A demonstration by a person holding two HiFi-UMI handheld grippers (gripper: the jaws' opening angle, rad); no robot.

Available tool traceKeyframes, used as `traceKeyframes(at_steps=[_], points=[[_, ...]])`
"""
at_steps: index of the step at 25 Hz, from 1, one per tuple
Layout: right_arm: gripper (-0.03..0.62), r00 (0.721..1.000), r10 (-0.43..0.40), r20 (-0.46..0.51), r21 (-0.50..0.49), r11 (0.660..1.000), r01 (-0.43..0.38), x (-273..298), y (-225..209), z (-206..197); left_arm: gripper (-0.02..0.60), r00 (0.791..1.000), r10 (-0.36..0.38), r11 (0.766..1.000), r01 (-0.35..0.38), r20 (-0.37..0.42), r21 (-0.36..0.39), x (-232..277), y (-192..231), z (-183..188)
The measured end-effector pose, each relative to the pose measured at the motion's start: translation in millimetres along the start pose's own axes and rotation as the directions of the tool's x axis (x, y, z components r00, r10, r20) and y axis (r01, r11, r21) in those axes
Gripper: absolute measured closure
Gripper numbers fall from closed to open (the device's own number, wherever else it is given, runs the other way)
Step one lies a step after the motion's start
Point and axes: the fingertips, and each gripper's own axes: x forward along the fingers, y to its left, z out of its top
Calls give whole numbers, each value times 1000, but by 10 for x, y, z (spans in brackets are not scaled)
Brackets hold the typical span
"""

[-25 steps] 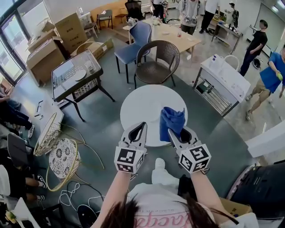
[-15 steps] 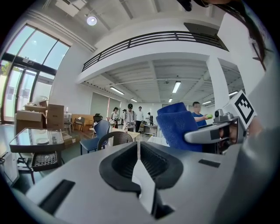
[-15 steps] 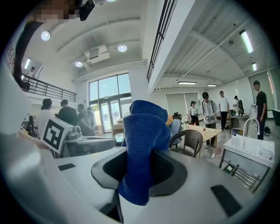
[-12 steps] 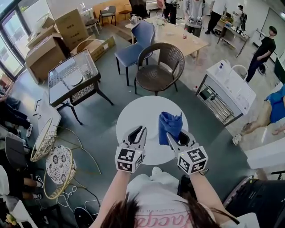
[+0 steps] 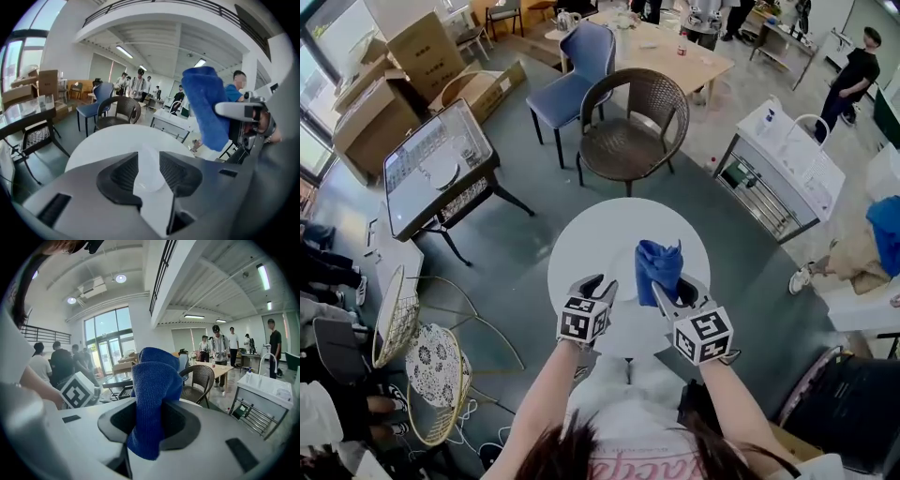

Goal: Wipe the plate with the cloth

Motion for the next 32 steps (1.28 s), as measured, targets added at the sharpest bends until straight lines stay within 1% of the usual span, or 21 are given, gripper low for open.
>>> traceKeyframes(at_steps=[2,4,6,8,11,13,16,19,21,23,26,30,32], points=[[461,1000,-15,-14,12,1000,16,76,-10,-84,445,997,-7,999,3,-82,-47,204,146,-180],[461,999,-31,-25,30,999,32,128,-16,-170,443,989,-4,996,-8,-148,-84,380,278,-331],[461,998,-46,-36,54,997,48,158,-24,-270,443,981,-4,994,-17,-193,-105,530,365,-441],[461,997,-62,-47,78,995,65,185,-51,-367,440,975,0,994,-25,-221,-110,657,429,-495],[461,994,-86,-60,107,990,92,227,-98,-478,433,967,15,993,-43,-254,-107,780,495,-515],[461,993,-100,-68,114,988,107,246,-123,-527,431,958,21,995,-47,-285,-85,820,486,-510],[461,991,-113,-73,119,986,121,270,-172,-567,430,939,46,997,-63,-342,-40,899,471,-567],[461,990,-119,-73,126,984,127,281,-215,-592,436,916,89,994,-104,-390,-18,941,503,-692],[461,990,-120,-74,124,984,129,291,-254,-602,436,909,101,993,-114,-405,-9,942,498,-707],[461,990,-123,-74,120,984,132,297,-292,-604,444,914,97,993,-116,-395,-26,961,508,-679],[461,990,-123,-71,120,984,131,293,-297,-590,482,930,55,992,-91,-364,-82,930,496,-583],[462,991,-117,-71,112,986,125,226,-293,-544,519,961,14,995,-40,-275,-90,852,385,-421],[461,990,-121,-67,111,985,128,182,-301,-519,532,976,-23,995,0,-215,-105,804,311,-380]])
